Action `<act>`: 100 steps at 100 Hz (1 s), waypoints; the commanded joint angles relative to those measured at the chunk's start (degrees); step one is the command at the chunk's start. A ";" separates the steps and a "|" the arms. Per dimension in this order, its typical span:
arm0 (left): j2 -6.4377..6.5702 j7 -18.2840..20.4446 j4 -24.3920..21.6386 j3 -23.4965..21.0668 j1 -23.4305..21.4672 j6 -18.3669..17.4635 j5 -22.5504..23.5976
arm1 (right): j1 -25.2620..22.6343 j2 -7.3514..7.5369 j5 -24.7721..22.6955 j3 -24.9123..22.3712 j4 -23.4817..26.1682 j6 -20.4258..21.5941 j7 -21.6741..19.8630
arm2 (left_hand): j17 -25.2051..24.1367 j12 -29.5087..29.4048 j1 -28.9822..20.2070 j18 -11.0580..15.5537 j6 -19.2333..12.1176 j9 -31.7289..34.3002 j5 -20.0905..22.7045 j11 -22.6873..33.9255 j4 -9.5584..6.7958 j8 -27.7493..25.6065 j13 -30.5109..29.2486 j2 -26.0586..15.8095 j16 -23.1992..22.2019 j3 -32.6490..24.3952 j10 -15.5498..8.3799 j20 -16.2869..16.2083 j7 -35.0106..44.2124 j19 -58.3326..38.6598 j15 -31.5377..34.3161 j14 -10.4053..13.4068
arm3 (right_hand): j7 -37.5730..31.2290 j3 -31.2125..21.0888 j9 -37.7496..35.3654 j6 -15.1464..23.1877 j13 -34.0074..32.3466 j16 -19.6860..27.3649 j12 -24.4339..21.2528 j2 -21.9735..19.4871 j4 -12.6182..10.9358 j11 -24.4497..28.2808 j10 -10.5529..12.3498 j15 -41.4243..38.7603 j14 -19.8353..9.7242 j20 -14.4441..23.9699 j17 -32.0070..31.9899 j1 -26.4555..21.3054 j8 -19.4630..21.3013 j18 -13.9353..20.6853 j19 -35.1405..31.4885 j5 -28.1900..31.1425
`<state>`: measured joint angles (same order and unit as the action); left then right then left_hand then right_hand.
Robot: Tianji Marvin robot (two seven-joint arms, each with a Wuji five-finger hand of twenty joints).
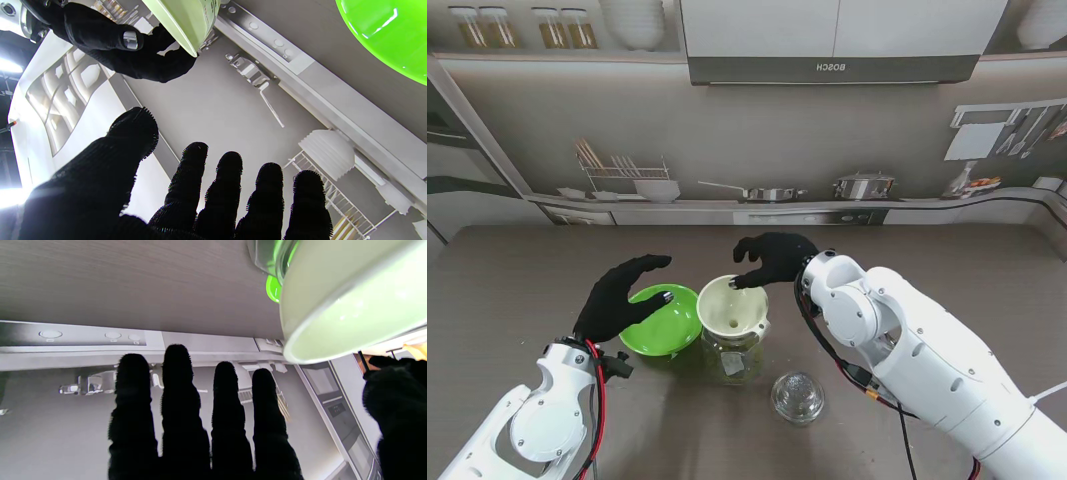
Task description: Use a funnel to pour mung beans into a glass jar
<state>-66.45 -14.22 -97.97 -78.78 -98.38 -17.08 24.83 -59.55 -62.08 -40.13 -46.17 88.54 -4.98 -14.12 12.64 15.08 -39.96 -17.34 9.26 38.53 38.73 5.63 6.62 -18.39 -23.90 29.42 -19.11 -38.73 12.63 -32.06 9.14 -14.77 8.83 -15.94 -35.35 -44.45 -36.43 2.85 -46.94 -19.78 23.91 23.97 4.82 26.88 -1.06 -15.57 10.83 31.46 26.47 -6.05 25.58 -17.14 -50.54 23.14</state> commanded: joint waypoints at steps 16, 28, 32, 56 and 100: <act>-0.28 0.63 -0.74 -0.33 -0.57 0.03 -0.24 | 3.84 -0.12 1.03 4.41 -2.38 -1.08 -3.87 | -0.95 -0.18 -1.24 1.58 -1.57 0.87 -0.02 -0.22 -1.90 0.29 -1.15 -2.11 0.66 1.29 -0.16 0.50 -0.51 1.82 -0.03 0.88 | -2.26 2.11 -1.28 -3.27 -4.21 -2.54 2.43 -0.41 -2.45 2.90 -1.70 -3.37 -0.21 2.47 2.50 1.63 1.82 1.78 -4.43 -0.41; -0.29 0.64 -0.81 -0.37 -0.65 -0.02 -0.39 | 6.52 -0.20 2.12 7.17 -3.15 -2.52 -5.82 | -0.92 -0.16 -1.23 1.52 -1.63 1.08 0.02 -0.18 -1.90 0.28 -1.22 -2.21 0.67 1.34 -0.06 0.52 -0.49 1.81 -0.04 0.73 | -4.34 1.59 -3.29 -5.23 -7.12 -4.13 4.17 0.99 -2.77 5.37 -1.97 -5.91 -1.02 3.39 4.68 0.64 2.11 2.01 -6.79 0.55; -0.28 0.71 -0.85 -0.39 -0.69 -0.01 -0.44 | 7.46 -0.24 2.58 8.10 -3.42 -2.93 -6.45 | -0.93 -0.16 -1.23 1.52 -1.61 1.09 -0.24 -0.19 -1.91 0.32 -1.24 -2.26 0.67 1.36 -0.02 0.53 -0.61 1.82 -0.04 0.81 | -5.03 1.38 -3.92 -5.52 -7.99 -4.59 4.69 1.45 -2.84 6.11 -1.80 -6.66 -1.28 3.60 5.22 0.26 2.19 2.16 -7.37 0.84; -0.35 0.46 -1.23 -0.62 -1.06 0.06 -0.56 | 12.21 -0.58 3.66 12.91 -4.99 -3.45 -8.68 | -0.91 -0.10 -1.37 1.44 -1.47 1.36 0.09 -0.15 -1.94 0.28 -1.37 -2.48 0.68 1.39 0.29 0.56 -0.48 1.82 -0.06 0.60 | -11.97 -4.30 -9.30 -5.49 -14.15 -9.05 9.71 6.37 -3.11 11.73 0.65 -13.43 -4.89 4.79 9.51 -3.06 2.92 3.73 -12.32 4.54; -0.41 0.36 -1.46 -0.83 -1.26 0.10 -0.87 | 17.47 -1.78 6.34 19.09 -10.24 -2.98 -9.49 | -0.92 -0.04 -1.41 1.35 -1.48 1.75 0.30 -0.14 -1.99 0.30 -1.51 -2.96 0.68 1.64 0.46 0.66 -0.46 1.87 -0.04 0.52 | -17.98 -18.25 -15.52 -3.43 -20.19 -11.87 13.22 12.79 -1.75 14.96 3.37 -18.30 -7.69 5.12 14.76 -4.97 4.71 4.83 -17.37 9.27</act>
<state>-66.54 -14.84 -98.84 -79.51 -99.37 -17.05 24.29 -42.37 -63.39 -33.94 -27.63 79.44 -8.49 -22.98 12.64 15.07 -40.02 -17.34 9.25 39.33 38.75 5.70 6.62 -18.38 -23.98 27.96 -19.11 -38.19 13.17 -32.04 9.14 -14.77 8.83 -15.94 -51.34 -59.44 -50.19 -1.74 -63.77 -30.46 36.34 34.88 3.65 40.52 0.92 -32.58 4.02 35.55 39.86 -10.46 28.51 -13.53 -65.00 30.74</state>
